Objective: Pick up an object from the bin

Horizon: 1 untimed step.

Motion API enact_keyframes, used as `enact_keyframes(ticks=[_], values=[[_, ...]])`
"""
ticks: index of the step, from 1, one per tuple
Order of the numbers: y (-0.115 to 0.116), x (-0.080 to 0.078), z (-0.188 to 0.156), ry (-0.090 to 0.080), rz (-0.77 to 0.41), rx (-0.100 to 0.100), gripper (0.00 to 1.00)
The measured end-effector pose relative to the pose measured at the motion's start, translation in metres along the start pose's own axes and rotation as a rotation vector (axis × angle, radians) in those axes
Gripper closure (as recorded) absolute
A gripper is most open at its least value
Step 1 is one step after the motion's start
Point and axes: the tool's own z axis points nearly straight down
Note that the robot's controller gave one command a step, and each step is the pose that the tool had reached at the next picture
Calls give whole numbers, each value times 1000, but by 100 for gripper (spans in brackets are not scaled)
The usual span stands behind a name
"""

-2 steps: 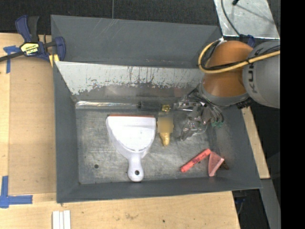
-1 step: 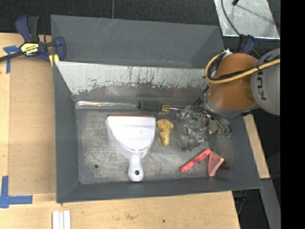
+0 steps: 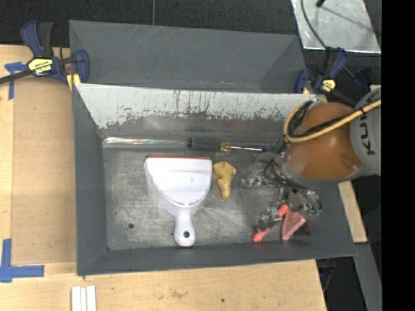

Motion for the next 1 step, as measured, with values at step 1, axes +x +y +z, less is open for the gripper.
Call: enact_keyframes(ticks=[1], values=[[-15, 16, 3, -10, 2, -4, 0]])
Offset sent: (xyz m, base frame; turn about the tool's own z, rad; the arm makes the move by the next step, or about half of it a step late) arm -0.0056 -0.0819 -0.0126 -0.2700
